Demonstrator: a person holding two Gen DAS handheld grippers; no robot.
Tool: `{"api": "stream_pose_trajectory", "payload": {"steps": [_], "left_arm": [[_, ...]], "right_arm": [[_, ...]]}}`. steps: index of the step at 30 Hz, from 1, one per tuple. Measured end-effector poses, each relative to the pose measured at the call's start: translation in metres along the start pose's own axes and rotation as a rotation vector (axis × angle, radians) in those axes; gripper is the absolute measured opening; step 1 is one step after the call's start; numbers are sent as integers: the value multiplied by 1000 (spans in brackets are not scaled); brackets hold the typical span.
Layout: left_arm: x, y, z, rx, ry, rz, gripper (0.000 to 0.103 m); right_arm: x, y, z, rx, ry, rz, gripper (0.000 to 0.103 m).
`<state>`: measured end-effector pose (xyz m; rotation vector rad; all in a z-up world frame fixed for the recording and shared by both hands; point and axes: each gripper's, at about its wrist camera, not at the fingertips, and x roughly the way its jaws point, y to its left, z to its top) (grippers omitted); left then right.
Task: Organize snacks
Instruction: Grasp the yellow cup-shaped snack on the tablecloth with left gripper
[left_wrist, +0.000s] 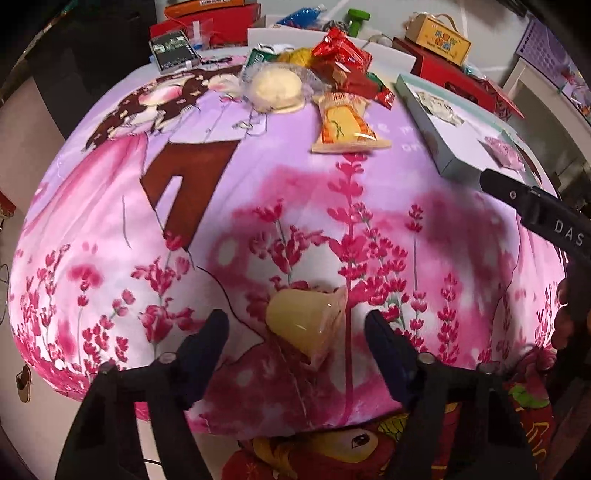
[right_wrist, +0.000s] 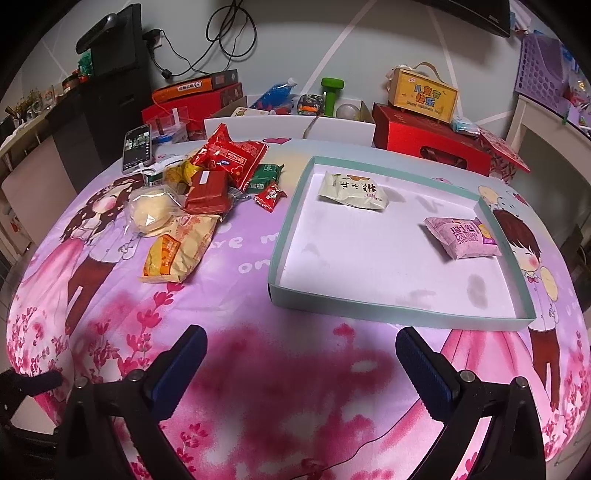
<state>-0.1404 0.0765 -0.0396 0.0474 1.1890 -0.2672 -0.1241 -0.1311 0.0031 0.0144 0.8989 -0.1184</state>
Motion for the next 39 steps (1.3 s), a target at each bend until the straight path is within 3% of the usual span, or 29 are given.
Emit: {"api": "stream_pose_trajectory", "payload": {"steps": [4, 9, 12, 21, 30, 39], "left_arm": [[7, -1, -2, 5, 29, -4, 62], [11, 1, -2, 1, 40, 4, 59], [12, 1, -1, 4, 40, 11, 46], [15, 1, 10, -1, 34, 8, 44], [22, 4, 57, -34, 13, 10, 38], [35, 7, 61, -58, 16, -18, 39]], "right_arm": [[2, 0, 0, 2, 4, 0, 103], [3, -1, -1, 7, 7, 3, 103], [3, -1, -1, 10, 10, 4, 103], [7, 2, -1, 1, 13, 6, 103], [16, 14, 10, -16, 12, 73, 103], [26, 15, 10, -15, 38, 73, 103]]}}
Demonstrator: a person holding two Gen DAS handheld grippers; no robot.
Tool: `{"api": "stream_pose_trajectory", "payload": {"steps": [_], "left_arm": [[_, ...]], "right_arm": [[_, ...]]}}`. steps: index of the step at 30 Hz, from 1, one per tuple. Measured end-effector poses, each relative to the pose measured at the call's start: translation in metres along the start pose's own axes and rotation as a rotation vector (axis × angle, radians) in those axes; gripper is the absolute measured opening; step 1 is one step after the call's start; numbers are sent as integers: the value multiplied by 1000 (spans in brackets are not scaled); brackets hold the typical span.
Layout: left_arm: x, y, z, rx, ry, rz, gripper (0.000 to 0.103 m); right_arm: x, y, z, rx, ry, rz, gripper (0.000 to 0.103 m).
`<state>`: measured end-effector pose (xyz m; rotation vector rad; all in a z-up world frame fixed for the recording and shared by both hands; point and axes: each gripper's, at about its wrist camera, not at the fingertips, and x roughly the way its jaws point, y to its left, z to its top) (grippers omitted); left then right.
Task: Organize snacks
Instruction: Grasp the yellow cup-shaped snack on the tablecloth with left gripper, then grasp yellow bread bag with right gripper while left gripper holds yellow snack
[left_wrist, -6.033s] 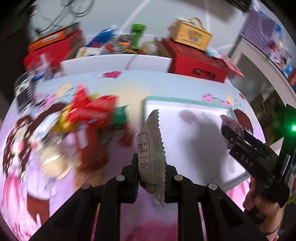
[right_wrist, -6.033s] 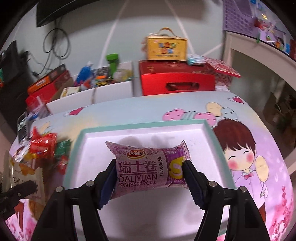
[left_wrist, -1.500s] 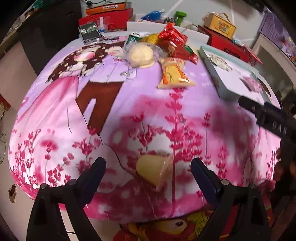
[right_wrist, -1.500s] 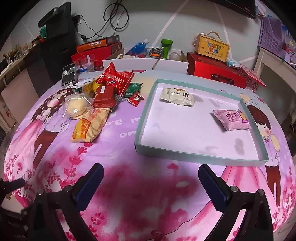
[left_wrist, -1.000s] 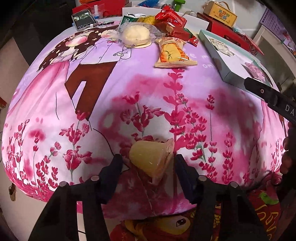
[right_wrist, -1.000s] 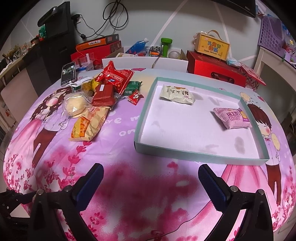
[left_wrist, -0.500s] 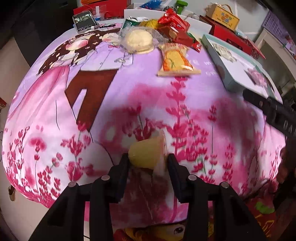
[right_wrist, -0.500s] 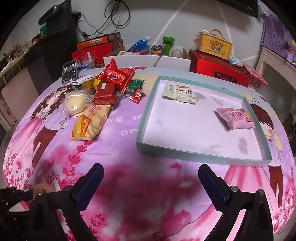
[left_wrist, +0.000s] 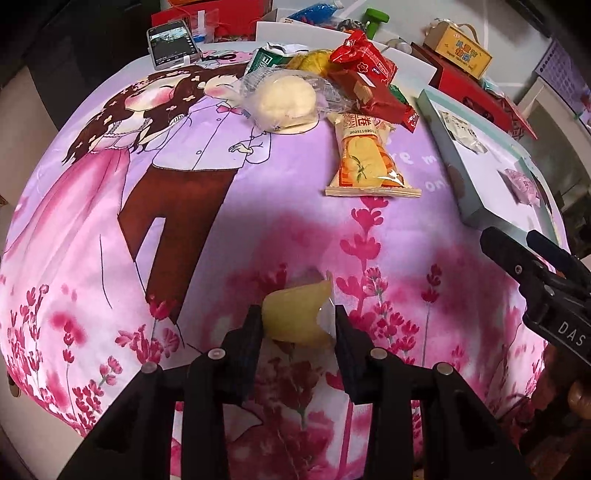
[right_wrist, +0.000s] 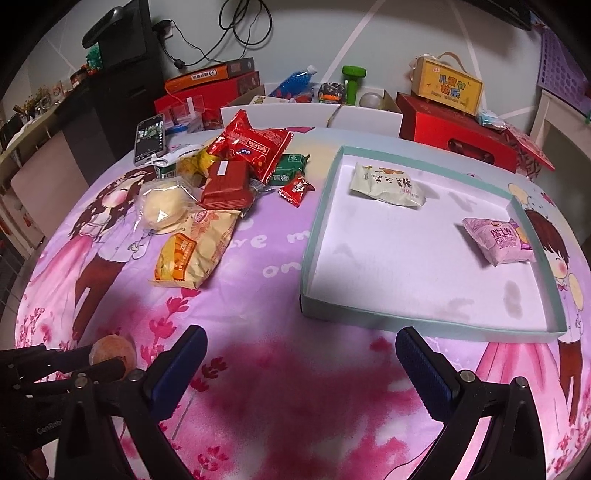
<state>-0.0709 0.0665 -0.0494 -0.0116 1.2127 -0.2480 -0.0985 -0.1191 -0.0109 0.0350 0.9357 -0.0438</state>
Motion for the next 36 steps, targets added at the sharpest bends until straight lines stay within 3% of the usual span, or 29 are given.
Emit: {"api": "stream_pose_trajectory", "payload": {"steps": [10, 20, 25, 29, 36], "left_arm": [[-26, 7, 7, -29, -66, 14, 38], [-48, 22, 70, -168, -155, 70, 38], [-47, 30, 101, -232, -180, 50, 38], [-47, 34, 109, -248, -218, 64, 39], [-33, 52, 110, -290, -197, 85, 39]], "right_arm": [[-3, 1, 5, 0, 0, 14, 103], [5, 27, 39, -50, -1, 59, 103], [21, 45, 57, -76, 7, 82, 102], [39, 59, 66, -92, 38, 113, 93], [66, 77, 75, -113, 82, 158, 81]]}}
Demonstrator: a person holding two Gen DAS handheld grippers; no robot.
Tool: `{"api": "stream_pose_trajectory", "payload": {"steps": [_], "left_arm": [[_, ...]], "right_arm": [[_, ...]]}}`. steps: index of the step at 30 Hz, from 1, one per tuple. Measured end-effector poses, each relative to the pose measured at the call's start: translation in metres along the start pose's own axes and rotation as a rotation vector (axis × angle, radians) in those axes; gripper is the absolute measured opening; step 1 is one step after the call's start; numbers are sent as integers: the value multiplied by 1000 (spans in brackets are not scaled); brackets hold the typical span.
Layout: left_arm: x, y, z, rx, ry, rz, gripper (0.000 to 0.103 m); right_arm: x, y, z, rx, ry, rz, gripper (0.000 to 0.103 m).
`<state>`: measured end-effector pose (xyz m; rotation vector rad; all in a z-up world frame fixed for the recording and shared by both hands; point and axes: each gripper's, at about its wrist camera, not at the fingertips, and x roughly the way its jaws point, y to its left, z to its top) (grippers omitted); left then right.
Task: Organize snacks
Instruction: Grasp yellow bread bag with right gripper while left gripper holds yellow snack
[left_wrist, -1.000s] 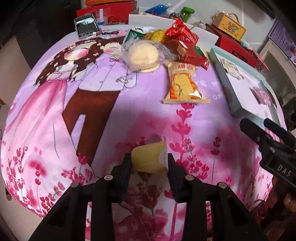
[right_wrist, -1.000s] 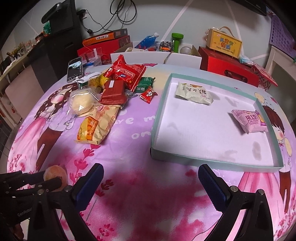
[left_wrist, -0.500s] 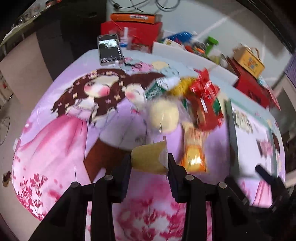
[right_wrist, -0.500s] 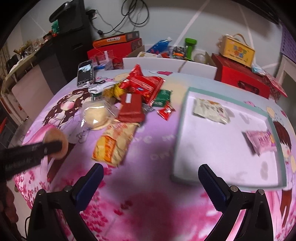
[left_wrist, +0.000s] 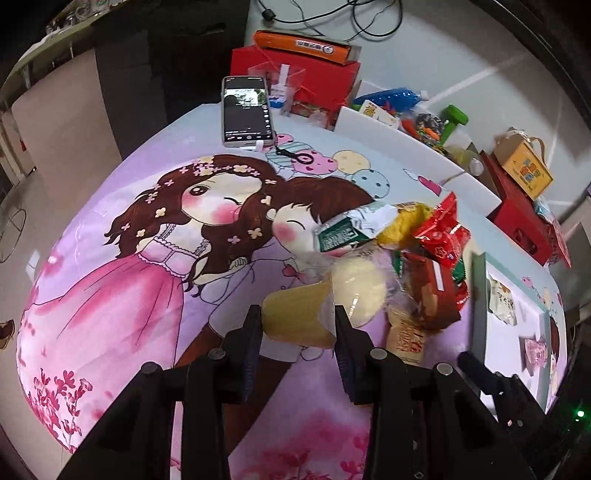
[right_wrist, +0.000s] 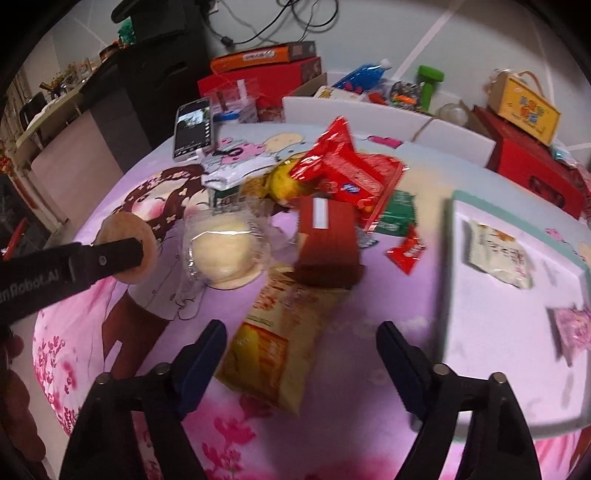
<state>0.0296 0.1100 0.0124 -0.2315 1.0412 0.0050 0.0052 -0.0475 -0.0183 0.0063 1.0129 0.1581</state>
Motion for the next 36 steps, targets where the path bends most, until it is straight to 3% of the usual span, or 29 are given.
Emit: {"api": "stream_pose_trajectory", "payload": {"steps": [5, 7, 13, 36], "left_arm": [[7, 0, 0, 1, 17, 6, 39], [7, -1, 0, 6, 15, 13, 39], [5, -8, -1, 24, 9, 27, 39], [-14, -39, -8, 115, -45, 62, 39]], "right_arm": [[18, 1, -2, 9, 48, 37, 69], [22, -1, -4, 30, 67, 81, 56], [16, -5, -7, 61, 56, 101, 43], [-38, -24, -12, 126, -26, 185, 25]]}}
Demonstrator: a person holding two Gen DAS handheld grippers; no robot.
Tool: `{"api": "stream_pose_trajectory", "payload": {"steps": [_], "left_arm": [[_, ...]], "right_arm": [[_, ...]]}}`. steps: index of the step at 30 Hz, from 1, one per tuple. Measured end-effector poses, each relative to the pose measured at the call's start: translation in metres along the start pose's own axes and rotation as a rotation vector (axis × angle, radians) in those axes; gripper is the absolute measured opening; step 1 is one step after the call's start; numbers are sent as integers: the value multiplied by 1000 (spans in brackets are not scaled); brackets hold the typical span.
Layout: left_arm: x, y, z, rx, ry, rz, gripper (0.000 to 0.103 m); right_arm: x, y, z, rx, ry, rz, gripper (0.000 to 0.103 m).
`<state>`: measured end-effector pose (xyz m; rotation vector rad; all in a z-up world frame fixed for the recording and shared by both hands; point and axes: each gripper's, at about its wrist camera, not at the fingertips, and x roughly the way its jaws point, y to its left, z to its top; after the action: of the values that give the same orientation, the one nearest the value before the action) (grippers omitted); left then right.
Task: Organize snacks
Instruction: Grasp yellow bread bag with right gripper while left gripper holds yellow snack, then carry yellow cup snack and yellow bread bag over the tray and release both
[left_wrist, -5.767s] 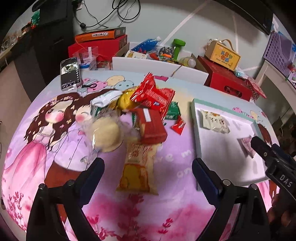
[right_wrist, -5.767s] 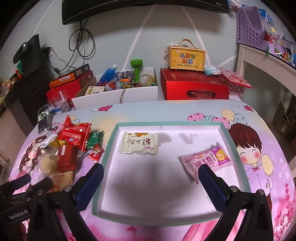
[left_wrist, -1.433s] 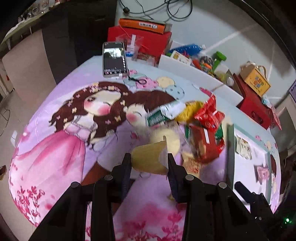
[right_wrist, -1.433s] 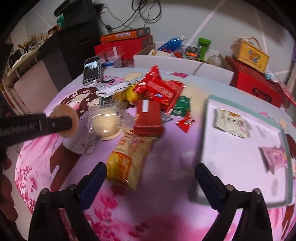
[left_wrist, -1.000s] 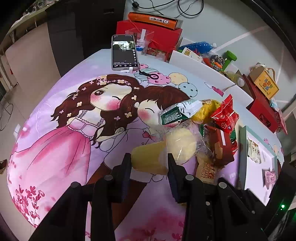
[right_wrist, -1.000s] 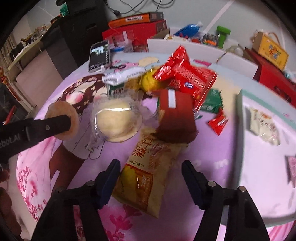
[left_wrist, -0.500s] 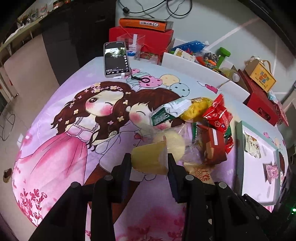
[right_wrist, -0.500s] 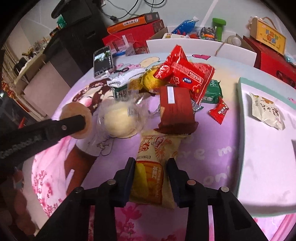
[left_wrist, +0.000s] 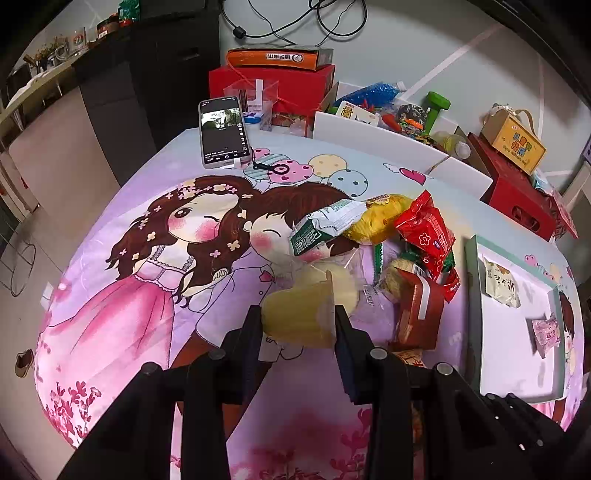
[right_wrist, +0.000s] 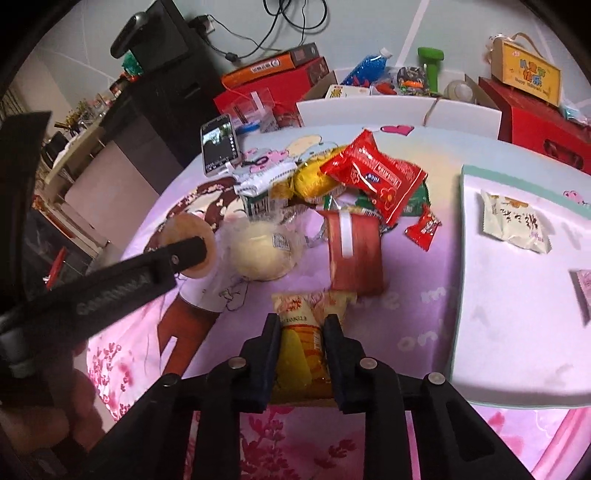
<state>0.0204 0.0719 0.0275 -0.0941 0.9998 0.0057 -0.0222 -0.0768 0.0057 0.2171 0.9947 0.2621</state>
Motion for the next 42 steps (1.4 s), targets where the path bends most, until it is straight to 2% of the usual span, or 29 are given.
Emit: {"api": "stream_pose_trajectory", "payload": {"steps": [10, 15, 24, 28, 31, 35, 38, 42], "left_arm": [[-3, -4, 0, 10, -10, 8, 39], [-4, -5, 0, 14, -13, 7, 39], [-9, -15, 1, 32, -28, -12, 38], [-14, -38, 3, 83, -42, -76, 38], [-18, -70, 1, 155, -49, -173, 38], [-18, -115, -5, 256, -41, -258, 39], [-14, -150, -12, 326, -23, -300, 39], [-7, -191, -25, 416, 3, -353, 39]], "right_arm": [[-17, -4, 3, 10, -40, 14, 24], [-16, -10, 4, 29, -29, 6, 24], [-49, -39, 13, 97, -111, -10, 24], [-70, -66, 16, 159, -156, -46, 24], [-88, -98, 14, 232, -189, -88, 24], [-109, -141, 8, 336, -222, -156, 24], [-125, -174, 0, 411, -241, -243, 24], [-143, -214, -13, 517, -269, -295, 24]]}}
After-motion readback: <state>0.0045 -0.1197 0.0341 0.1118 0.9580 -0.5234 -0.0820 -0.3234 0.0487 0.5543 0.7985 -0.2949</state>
